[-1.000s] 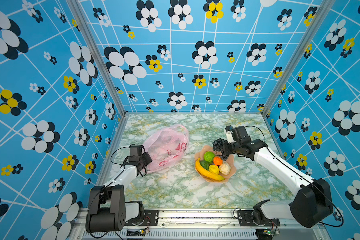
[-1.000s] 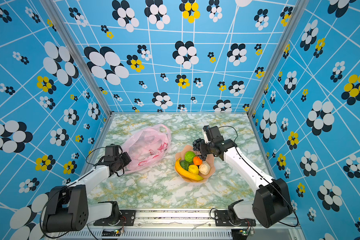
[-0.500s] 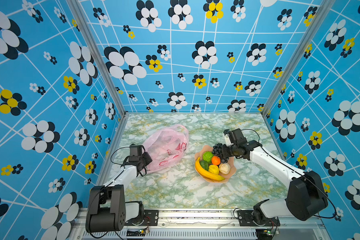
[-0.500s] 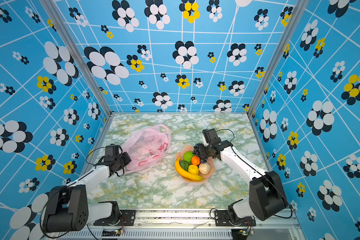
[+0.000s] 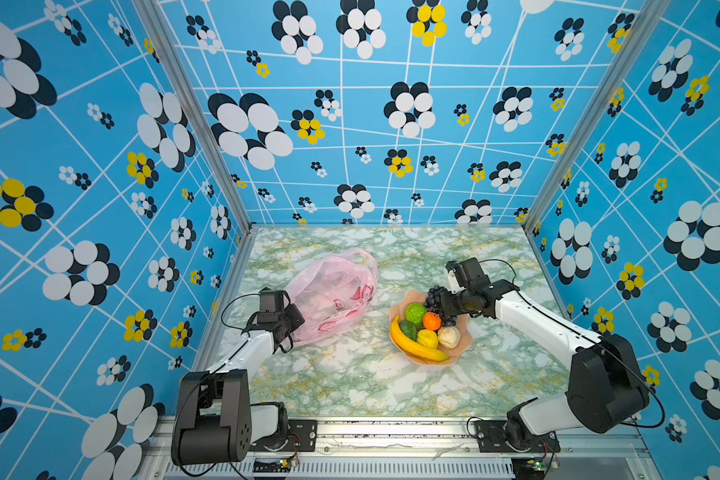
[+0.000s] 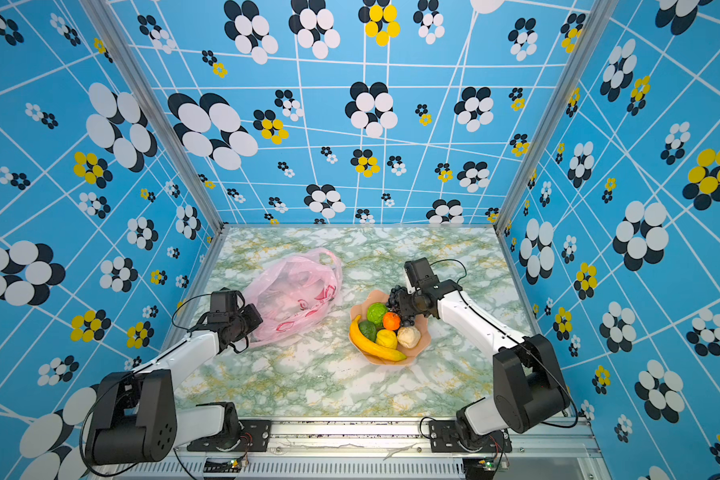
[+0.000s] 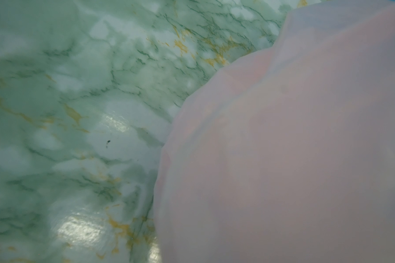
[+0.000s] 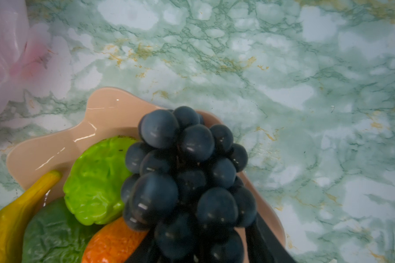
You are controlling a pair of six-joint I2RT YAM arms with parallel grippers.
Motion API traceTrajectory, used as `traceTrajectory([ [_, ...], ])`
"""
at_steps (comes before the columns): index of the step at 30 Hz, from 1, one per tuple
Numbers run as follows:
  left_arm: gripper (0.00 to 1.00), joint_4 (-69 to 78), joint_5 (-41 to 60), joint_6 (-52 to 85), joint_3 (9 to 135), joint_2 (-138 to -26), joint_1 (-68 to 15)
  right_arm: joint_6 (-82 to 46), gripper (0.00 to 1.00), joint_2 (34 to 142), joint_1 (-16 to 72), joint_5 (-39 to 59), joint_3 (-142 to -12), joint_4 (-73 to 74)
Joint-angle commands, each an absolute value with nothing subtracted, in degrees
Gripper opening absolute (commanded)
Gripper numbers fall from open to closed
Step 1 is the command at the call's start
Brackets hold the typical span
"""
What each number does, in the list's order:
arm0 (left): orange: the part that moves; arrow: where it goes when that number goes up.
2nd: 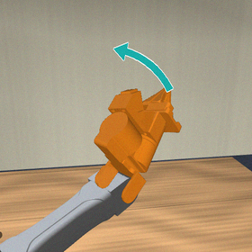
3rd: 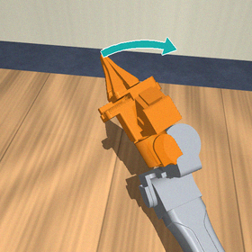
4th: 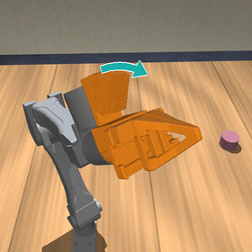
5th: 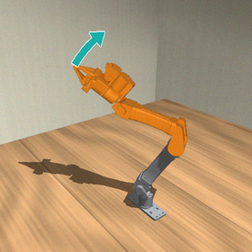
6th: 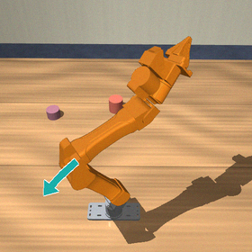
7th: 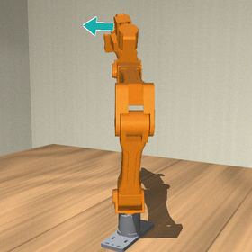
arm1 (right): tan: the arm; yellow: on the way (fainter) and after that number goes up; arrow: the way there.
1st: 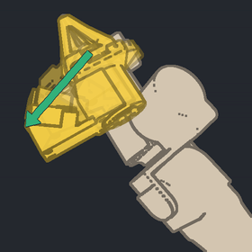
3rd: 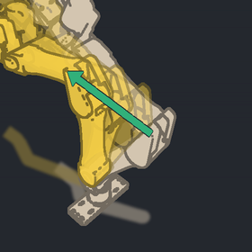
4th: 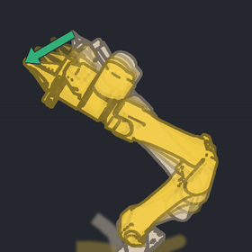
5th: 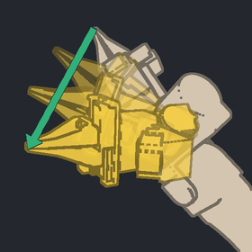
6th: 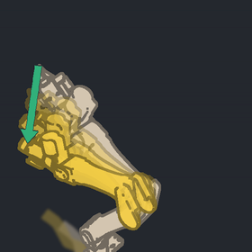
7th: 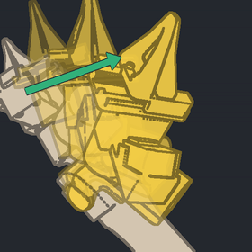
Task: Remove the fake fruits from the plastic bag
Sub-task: 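Lower the grapes onto the fruit in the peach bowl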
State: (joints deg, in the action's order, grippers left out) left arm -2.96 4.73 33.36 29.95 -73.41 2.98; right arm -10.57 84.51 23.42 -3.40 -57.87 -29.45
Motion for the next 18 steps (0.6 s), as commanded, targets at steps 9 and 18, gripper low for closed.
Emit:
traceTrajectory([
  [9,0.01,-2.37,4.97,32.44,29.26,-73.85,2.9,-12.31,0.58,83.63,23.12,-5.97,-57.36,-34.06],
  [18,0.01,-2.37,4.83,32.43,29.22,-73.73,2.9,-13.18,0.61,83.12,23.12,-7.16,-56.6,-35.85],
])
